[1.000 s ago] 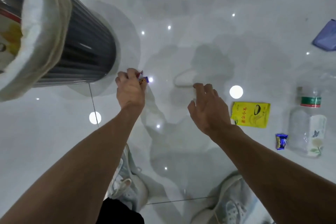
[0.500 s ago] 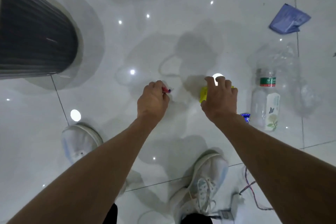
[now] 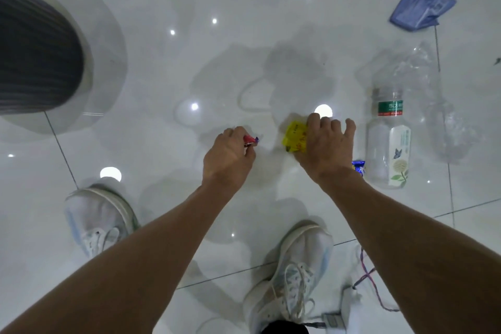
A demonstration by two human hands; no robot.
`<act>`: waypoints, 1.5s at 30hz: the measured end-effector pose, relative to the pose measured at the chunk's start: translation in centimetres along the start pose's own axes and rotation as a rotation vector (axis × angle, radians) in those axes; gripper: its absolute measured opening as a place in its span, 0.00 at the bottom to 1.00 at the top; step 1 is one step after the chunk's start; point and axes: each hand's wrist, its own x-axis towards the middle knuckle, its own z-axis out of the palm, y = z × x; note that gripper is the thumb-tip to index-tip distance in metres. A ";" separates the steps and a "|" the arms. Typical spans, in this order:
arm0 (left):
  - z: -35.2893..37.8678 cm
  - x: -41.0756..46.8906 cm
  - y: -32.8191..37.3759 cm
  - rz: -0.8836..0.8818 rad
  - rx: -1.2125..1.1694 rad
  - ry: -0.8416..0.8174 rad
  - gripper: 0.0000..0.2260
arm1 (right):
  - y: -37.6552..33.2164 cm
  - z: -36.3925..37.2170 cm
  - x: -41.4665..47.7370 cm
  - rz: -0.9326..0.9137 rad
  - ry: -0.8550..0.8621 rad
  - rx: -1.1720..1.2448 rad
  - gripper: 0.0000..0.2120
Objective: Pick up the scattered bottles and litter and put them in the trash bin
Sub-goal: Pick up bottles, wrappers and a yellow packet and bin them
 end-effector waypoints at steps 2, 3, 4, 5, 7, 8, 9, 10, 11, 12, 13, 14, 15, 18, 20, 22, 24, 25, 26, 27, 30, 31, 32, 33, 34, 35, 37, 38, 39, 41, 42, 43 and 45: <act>-1.0 0.0 0.5 -0.044 -0.007 -0.003 0.06 | -0.3 -1.0 -0.3 0.027 0.024 0.100 0.25; -1.6 0.0 0.9 -0.055 -0.005 -0.002 0.06 | -0.5 -1.6 -0.6 0.041 0.044 0.144 0.24; -2.2 -0.1 1.3 -0.060 0.000 0.002 0.06 | -0.7 -2.4 -0.8 0.050 0.065 0.175 0.25; -3.0 -0.1 1.8 -0.063 0.006 0.009 0.06 | -0.8 -3.2 -1.1 0.050 0.086 0.193 0.25; -4.7 -0.3 2.8 -0.073 0.033 0.028 0.05 | -1.1 -5.1 -1.5 0.029 0.128 0.196 0.25; -5.7 -0.4 3.2 -0.069 0.057 0.043 0.06 | -1.3 -6.1 -1.7 0.016 0.148 0.191 0.25; -6.8 -0.6 3.5 -0.054 0.088 0.059 0.06 | -1.4 -7.3 -1.9 0.005 0.166 0.186 0.26; -7.9 -0.9 3.8 -0.033 0.125 0.072 0.07 | -1.7 -8.4 -2.1 -0.003 0.178 0.183 0.26; -9.2 -1.1 4.0 -0.010 0.165 0.082 0.07 | -1.9 -9.7 -2.3 -0.007 0.184 0.181 0.27; -10.5 -1.4 4.2 0.015 0.211 0.094 0.08 | -2.3 -11.1 -2.5 -0.012 0.189 0.180 0.27; -11.9 -1.6 4.4 0.037 0.259 0.108 0.08 | -2.7 -12.6 -2.8 -0.019 0.193 0.181 0.27; -13.3 -1.9 4.6 0.055 0.299 0.125 0.08 | -3.2 -14.0 -3.0 -0.029 0.198 0.183 0.26; -14.8 -2.1 4.9 0.064 0.322 0.143 0.08 | -3.7 -15.5 -3.3 -0.038 0.203 0.184 0.27; -19.4 -3.2 5.7 0.073 0.341 0.199 0.10 | -5.5 -20.2 -4.2 -0.038 0.223 0.195 0.27; -22.4 -4.0 6.2 0.090 0.389 0.221 0.12 | -6.7 -23.4 -4.8 -0.052 0.241 0.203 0.28; -25.6 -5.0 6.5 0.093 0.424 0.229 0.13 | -7.8 -26.4 -5.6 -0.076 0.270 0.205 0.28; -28.9 -6.2 6.4 0.078 0.450 0.244 0.14 | -8.9 -29.3 -6.6 -0.095 0.302 0.205 0.28; -30.6 -6.9 6.1 0.068 0.458 0.254 0.14 | -9.6 -30.7 -7.1 -0.106 0.316 0.200 0.28; -32.2 -7.7 5.7 0.061 0.466 0.260 0.14 | -10.3 -32.0 -7.7 -0.120 0.325 0.189 0.29; -33.7 -8.5 5.2 0.053 0.474 0.262 0.14 | -11.0 -33.1 -8.3 -0.137 0.331 0.176 0.29; -38.1 -10.7 2.7 0.021 0.500 0.295 0.15 | -14.0 -36.0 -9.8 -0.204 0.340 0.141 0.29; -39.5 -11.4 1.6 0.003 0.501 0.309 0.15 | -15.3 -36.9 -10.3 -0.223 0.338 0.142 0.29; -40.7 -12.2 0.4 -0.016 0.507 0.316 0.15 | -16.7 -37.6 -10.7 -0.238 0.337 0.155 0.29; -41.8 -12.9 -1.0 -0.030 0.515 0.325 0.15 | -18.3 -38.3 -11.1 -0.253 0.340 0.175 0.29; -42.9 -13.6 -2.4 -0.045 0.518 0.334 0.15 | -20.0 -39.0 -11.4 -0.271 0.347 0.196 0.29; -44.0 -14.3 -3.9 -0.070 0.502 0.348 0.16 | -21.7 -39.5 -11.7 -0.292 0.354 0.216 0.29; -45.8 -15.5 -6.8 -0.139 0.444 0.388 0.17 | -25.0 -40.3 -12.3 -0.342 0.369 0.243 0.28; -46.7 -15.8 -8.2 -0.174 0.433 0.399 0.17 | -26.5 -40.7 -12.5 -0.363 0.378 0.250 0.28; -47.4 -16.1 -9.4 -0.213 0.417 0.407 0.16 | -27.8 -41.0 -12.6 -0.376 0.388 0.256 0.28; -48.5 -16.2 -11.4 -0.296 0.333 0.445 0.13 | -29.9 -41.3 -12.8 -0.392 0.403 0.256 0.27; -48.9 -16.1 -12.2 -0.344 0.251 0.475 0.11 | -30.7 -41.3 -12.8 -0.401 0.400 0.240 0.27; -49.3 -15.9 -12.9 -0.396 0.165 0.502 0.09 | -31.3 -41.2 -12.8 -0.412 0.395 0.220 0.27; -49.6 -15.0 -13.9 -0.458 0.078 0.516 0.09 | -32.0 -41.0 -12.5 -0.424 0.386 0.209 0.28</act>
